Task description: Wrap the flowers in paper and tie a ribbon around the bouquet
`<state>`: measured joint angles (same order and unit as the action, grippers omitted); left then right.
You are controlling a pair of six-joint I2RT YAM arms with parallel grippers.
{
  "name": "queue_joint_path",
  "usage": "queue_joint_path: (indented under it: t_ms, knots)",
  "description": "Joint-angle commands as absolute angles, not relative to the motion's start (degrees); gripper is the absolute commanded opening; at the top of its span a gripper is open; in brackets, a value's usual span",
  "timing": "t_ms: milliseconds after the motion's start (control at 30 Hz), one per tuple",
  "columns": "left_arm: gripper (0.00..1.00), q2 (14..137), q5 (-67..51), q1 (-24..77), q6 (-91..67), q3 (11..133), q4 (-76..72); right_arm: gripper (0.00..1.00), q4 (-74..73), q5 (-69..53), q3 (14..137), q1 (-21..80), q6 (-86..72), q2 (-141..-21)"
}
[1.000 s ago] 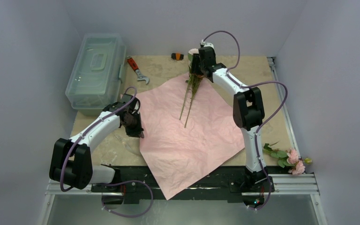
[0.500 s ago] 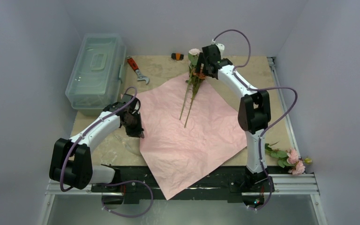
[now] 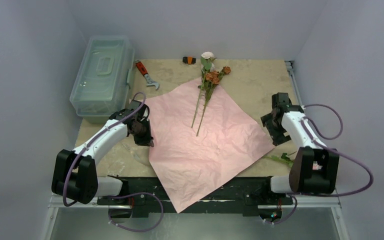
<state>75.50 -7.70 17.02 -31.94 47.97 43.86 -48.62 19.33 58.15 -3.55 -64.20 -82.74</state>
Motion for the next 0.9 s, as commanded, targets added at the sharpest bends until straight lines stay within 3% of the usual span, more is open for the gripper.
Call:
queue_joint_path:
  t_ms: [0,200,400,500,600,767,867]
  knots:
    - [0.00,73.6,-8.8,17.5,-32.0,47.8,42.6,0.99,-50.0,24.4,49.5,-6.7,-74.1,-70.3]
    - [0.00,73.7,-9.8,17.9,-31.4,47.8,42.5,0.99,-45.8,26.6,37.8,-13.4,-78.3,-57.9]
    - [0.00,73.3,-10.1,18.5,-31.1,47.8,42.5,0.99,-46.0,27.3,33.6,-17.8,-79.3,-59.1]
    - [0.00,73.1,-10.1,18.9,-31.1,47.9,42.7,0.92,-42.2,26.6,31.8,-19.7,-78.5,-60.5]
    - [0.00,72.9,-9.9,19.1,-31.2,47.8,42.7,0.79,-39.0,26.1,30.8,-21.1,-77.5,-62.6]
    - [0.00,72.7,-9.6,19.3,-31.4,47.9,42.6,0.47,-35.7,24.9,30.7,-21.6,-76.7,-66.1]
    - [0.00,72.7,-9.4,19.3,-31.4,47.8,42.6,0.17,-33.4,24.8,30.9,-21.7,-75.7,-67.4]
